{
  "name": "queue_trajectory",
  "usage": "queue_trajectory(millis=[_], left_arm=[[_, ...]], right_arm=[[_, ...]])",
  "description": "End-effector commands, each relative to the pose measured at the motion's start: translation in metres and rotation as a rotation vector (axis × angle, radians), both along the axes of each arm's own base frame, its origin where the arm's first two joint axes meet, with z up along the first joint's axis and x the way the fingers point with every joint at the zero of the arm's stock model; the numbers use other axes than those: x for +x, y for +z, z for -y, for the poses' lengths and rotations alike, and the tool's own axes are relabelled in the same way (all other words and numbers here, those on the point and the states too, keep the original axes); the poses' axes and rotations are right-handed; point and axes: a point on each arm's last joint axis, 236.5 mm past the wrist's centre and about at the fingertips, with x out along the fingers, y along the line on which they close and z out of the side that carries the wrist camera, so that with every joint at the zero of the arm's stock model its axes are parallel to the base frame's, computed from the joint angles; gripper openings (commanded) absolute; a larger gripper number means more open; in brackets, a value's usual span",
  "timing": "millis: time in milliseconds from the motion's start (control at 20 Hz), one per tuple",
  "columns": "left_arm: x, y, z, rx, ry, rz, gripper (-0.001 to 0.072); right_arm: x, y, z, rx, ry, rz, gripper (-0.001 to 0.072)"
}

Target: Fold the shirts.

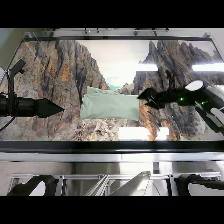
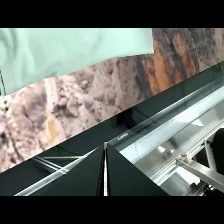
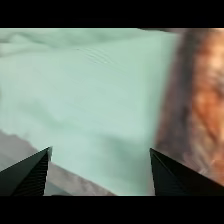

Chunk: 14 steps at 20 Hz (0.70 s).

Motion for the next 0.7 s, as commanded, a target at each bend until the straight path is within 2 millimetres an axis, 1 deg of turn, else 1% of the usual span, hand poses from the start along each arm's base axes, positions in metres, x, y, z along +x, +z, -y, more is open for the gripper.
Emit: queue_trajectory(millis=[0, 150, 350, 400, 450, 500, 550, 600, 650], left_arm=[[-0.001, 0.001, 0.001, -0.002, -0.003, 0.001, 0.0025], [-0.002, 0.002, 0.002, -0.009, -0.005, 0.0, 0.0024], [-0.003, 0.002, 0.002, -0.01, -0.009, -0.004, 0.0024], [-0.003, 0.002, 0.002, -0.01, -0.009, -0.004, 0.0024], [-0.003, 0.002, 0.002, -0.01, -0.009, -0.004, 0.0024], [-0.003, 0.002, 0.002, -0.01, -0.01, -0.005, 0.0024], [-0.003, 0.002, 0.002, -0.01, -0.009, -0.005, 0.0024], [-0.004, 0.002, 0.002, -0.01, -0.012, -0.007, 0.0024], [-0.004, 0.002, 0.002, -0.01, -0.013, -0.008, 0.0024]], right_arm=[[-0.016, -0.049, 0.006, 0.014, -0.026, -0.11, 0.071], [-0.004, -0.048, -0.017, 0.144, -0.048, -0.092, 0.0703], [0.0, -0.054, -0.041, 0.225, -0.052, -0.091, 0.0698], [0.002, -0.051, -0.049, 0.258, -0.051, -0.075, 0.0614], [0.006, -0.042, -0.057, 0.297, -0.042, -0.036, 0.039], [0.011, -0.03, -0.063, 0.345, -0.044, -0.003, 0.0199], [0.017, -0.014, -0.067, 0.402, -0.043, 0.024, 0.0079], [0.023, 0.008, -0.067, 0.456, -0.033, 0.075, 0.0023], [0.033, 0.037, -0.061, 0.506, -0.041, 0.135, 0.0022]])
